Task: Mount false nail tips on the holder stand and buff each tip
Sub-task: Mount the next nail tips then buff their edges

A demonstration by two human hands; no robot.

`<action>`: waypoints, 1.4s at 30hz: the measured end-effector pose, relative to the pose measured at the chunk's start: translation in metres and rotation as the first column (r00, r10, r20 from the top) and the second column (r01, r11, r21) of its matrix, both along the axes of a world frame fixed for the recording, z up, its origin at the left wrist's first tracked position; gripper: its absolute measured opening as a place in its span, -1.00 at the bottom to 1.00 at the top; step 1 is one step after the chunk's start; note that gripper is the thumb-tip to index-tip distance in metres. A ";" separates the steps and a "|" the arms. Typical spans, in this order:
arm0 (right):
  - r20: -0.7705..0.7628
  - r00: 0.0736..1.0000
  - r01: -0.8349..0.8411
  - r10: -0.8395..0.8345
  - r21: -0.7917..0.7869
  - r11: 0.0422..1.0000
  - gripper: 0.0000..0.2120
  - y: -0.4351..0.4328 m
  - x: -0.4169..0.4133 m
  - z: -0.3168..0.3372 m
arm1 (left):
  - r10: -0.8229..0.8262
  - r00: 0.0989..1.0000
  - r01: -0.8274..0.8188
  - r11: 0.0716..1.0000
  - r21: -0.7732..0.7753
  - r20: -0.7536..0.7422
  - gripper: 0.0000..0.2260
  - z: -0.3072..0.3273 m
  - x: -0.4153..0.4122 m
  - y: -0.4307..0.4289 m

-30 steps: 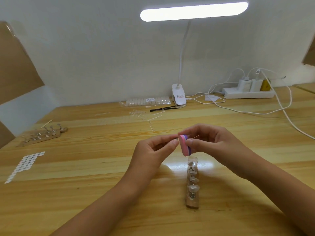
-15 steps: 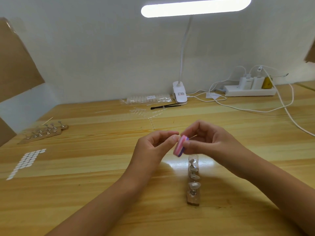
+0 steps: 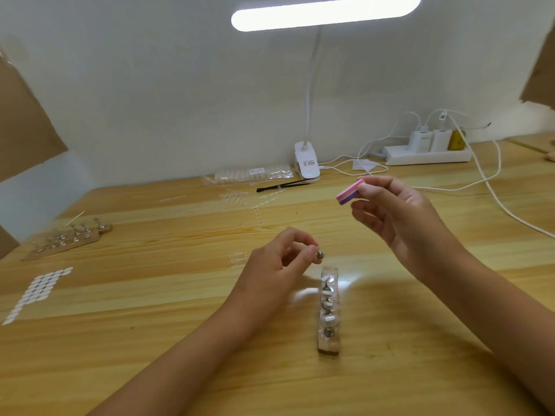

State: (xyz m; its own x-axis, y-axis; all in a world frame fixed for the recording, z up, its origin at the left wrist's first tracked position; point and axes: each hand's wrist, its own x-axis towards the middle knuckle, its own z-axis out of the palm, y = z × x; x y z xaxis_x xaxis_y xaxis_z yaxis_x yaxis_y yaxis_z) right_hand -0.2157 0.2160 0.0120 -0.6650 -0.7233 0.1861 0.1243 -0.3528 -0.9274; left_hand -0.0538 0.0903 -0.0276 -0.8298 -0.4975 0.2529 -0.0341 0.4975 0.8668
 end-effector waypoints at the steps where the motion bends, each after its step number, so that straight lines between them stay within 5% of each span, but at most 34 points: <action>1: -0.010 1.000 -0.010 0.010 0.018 1.000 -0.69 0.000 0.000 0.000 | -0.008 1.000 0.008 1.000 -0.020 0.006 -0.94 -0.001 -0.001 0.000; 10: -0.067 0.997 -0.021 0.027 0.088 0.996 -0.85 -0.002 -0.003 -0.003 | -0.007 0.991 0.038 0.971 -0.237 0.132 -0.94 -0.005 -0.010 0.000; 22: -0.029 0.999 -0.033 0.036 0.089 0.995 -0.84 -0.002 -0.007 -0.002 | 0.018 0.992 0.007 0.981 -0.194 0.123 -0.78 0.001 -0.002 -0.005; 30: -0.029 0.996 -0.086 0.089 0.110 0.990 -0.77 -0.001 -0.007 -0.003 | -0.066 0.958 0.138 0.960 -0.244 0.280 -0.92 0.004 0.004 -0.006; 34: -0.029 0.993 -0.112 0.117 0.132 0.985 -0.65 -0.003 -0.003 -0.003 | -0.061 0.960 0.130 0.961 -0.244 0.274 -0.82 0.002 0.001 -0.006; 38: -0.033 0.990 -0.131 0.137 0.144 0.981 -0.61 -0.003 -0.001 -0.003 | -0.042 0.964 0.112 0.959 -0.259 0.264 -0.92 0.001 0.000 -0.006; 42: -0.022 0.990 -0.132 0.137 0.148 0.980 -0.63 -0.003 0.000 -0.003 | -0.062 0.963 0.129 0.961 -0.243 0.263 -0.78 0.002 0.001 -0.004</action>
